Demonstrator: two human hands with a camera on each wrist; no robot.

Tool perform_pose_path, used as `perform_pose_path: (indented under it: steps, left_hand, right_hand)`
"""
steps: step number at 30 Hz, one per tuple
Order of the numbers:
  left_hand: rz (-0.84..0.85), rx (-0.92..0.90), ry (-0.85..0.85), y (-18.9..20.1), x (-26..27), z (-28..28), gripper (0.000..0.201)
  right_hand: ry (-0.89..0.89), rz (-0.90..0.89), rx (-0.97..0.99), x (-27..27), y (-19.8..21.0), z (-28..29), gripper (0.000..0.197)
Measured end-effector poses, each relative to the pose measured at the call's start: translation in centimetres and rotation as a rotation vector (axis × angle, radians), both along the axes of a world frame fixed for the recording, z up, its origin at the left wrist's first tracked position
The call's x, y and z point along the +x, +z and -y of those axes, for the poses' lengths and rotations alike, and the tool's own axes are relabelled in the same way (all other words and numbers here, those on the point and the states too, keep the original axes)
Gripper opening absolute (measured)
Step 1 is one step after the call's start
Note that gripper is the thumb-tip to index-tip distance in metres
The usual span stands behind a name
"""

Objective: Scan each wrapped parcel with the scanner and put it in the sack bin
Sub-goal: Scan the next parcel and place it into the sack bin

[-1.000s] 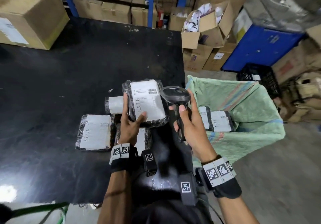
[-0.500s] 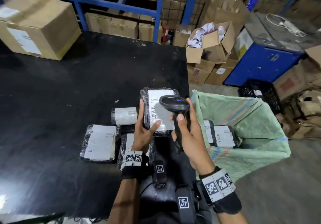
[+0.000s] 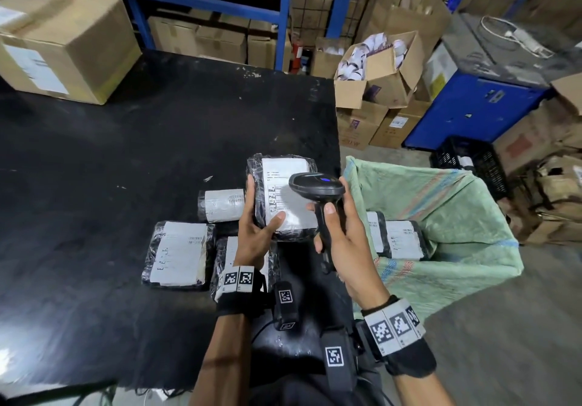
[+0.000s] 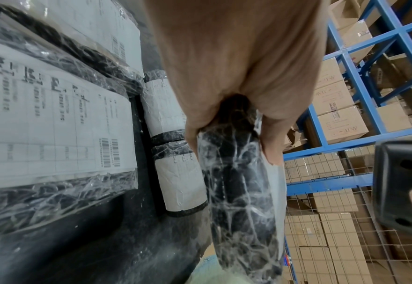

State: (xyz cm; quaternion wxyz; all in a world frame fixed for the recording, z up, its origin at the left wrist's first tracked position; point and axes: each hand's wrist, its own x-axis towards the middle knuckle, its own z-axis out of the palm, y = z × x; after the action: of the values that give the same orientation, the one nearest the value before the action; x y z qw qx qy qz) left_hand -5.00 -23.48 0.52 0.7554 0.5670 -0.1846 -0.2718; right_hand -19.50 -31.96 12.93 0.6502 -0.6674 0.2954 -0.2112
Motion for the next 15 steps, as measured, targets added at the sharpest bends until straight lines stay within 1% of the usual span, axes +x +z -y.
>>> perform_pose_path:
  steps: [3,7,9,13,15]
  left_hand:
    - [-0.021,-0.02,0.01,0.1,0.0,-0.7,0.102]
    - [-0.054,0.001,0.059,0.1,0.2,-1.9,0.101]
    - [-0.062,0.016,0.087,0.0,0.2,-2.6,0.1]
    - [-0.065,0.039,0.146,0.2,0.1,-4.0,0.098]
    - [-0.077,0.043,0.16,0.2,-0.1,-4.5,0.098]
  right_hand:
    - [-0.017,-0.04,0.006,-0.9,-1.1,0.2,0.056]
    - [-0.022,-0.121,0.022,-3.0,-4.0,0.4,0.056]
    - [-0.021,-0.198,0.039,-4.1,-5.8,0.4,0.056]
    - [-0.054,-0.289,0.104,-5.5,-9.4,0.4,0.058]
    - [-0.068,-0.374,0.087,-5.4,-11.9,0.4,0.059]
